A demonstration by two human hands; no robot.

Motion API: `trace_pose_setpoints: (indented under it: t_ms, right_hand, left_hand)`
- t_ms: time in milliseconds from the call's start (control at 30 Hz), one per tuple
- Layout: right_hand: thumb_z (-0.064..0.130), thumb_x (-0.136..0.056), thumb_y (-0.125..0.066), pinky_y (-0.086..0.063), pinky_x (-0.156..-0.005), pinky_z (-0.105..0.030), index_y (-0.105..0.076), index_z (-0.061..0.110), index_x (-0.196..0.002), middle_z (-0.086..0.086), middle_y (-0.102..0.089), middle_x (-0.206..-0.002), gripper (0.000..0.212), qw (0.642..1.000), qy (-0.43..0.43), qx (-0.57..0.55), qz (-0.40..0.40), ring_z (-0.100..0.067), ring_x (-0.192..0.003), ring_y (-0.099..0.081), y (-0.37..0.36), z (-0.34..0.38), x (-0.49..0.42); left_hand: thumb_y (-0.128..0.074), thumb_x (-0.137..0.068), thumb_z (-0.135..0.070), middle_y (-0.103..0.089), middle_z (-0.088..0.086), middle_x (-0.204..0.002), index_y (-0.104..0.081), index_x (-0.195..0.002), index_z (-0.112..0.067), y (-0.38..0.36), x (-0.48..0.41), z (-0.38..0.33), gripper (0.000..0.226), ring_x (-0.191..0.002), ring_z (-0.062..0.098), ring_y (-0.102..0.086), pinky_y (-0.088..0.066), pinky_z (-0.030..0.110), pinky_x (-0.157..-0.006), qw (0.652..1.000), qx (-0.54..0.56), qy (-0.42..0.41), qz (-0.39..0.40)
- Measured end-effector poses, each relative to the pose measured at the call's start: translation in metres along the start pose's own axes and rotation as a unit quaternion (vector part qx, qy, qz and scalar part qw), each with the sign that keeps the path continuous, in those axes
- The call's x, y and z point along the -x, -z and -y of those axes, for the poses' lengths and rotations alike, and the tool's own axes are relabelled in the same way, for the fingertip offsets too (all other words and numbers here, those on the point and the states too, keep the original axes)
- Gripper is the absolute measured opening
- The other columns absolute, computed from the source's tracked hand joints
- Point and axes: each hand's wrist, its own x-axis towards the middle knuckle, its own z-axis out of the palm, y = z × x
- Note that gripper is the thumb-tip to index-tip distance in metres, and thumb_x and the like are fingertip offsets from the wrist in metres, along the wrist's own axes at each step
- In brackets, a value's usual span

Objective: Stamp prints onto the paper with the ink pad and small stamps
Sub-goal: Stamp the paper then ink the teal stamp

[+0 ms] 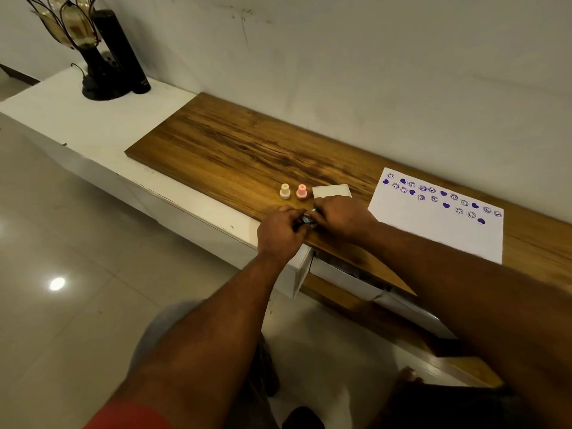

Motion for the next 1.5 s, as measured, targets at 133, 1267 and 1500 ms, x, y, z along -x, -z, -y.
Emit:
trace_pose_setpoints:
  t_ms: [133, 1267, 1500]
  right_hand:
    - [0.052, -0.106, -0.036, -0.051, -0.093, -0.039, -0.056, 0.016, -0.125, -0.009, -0.066, -0.129, 0.046, 1.0, -0.012, 0.0, 0.008, -0.026, -0.112, -0.063, -0.004, 0.003, 0.005]
    - [0.061, -0.101, -0.041, -0.045, -0.07, -0.03, -0.067, 0.015, -0.118, -0.009, -0.072, -0.102, 0.056, 0.993, -0.11, 0.032, 0.001, -0.022, -0.086, -0.065, 0.009, -0.064, 0.037]
    - [0.06, -0.101, -0.038, -0.028, -0.053, -0.026, -0.065, 0.016, -0.093, -0.001, -0.054, -0.069, 0.053, 0.972, -0.123, 0.062, -0.19, -0.02, -0.063, -0.051, 0.057, -0.047, 0.011]
  left_hand:
    - [-0.074, -0.092, -0.041, -0.071, -0.005, -0.115, -0.073, -0.129, -0.025, -0.001, 0.0, -0.001, 0.04, -0.099, 0.016, -0.063, -0.044, 0.027, -0.071, 1.0, -0.017, 0.001, -0.001]
    - [-0.068, -0.088, -0.068, -0.073, 0.001, -0.116, -0.063, -0.14, -0.034, -0.022, -0.04, -0.054, 0.062, -0.098, 0.018, -0.068, -0.043, 0.025, -0.066, 0.975, -0.19, -0.077, 0.085]
    - [-0.073, -0.082, -0.069, -0.075, -0.003, -0.113, -0.067, -0.136, -0.035, -0.021, -0.041, -0.053, 0.064, -0.091, 0.016, -0.067, -0.039, 0.024, -0.058, 0.982, -0.156, -0.043, 0.095]
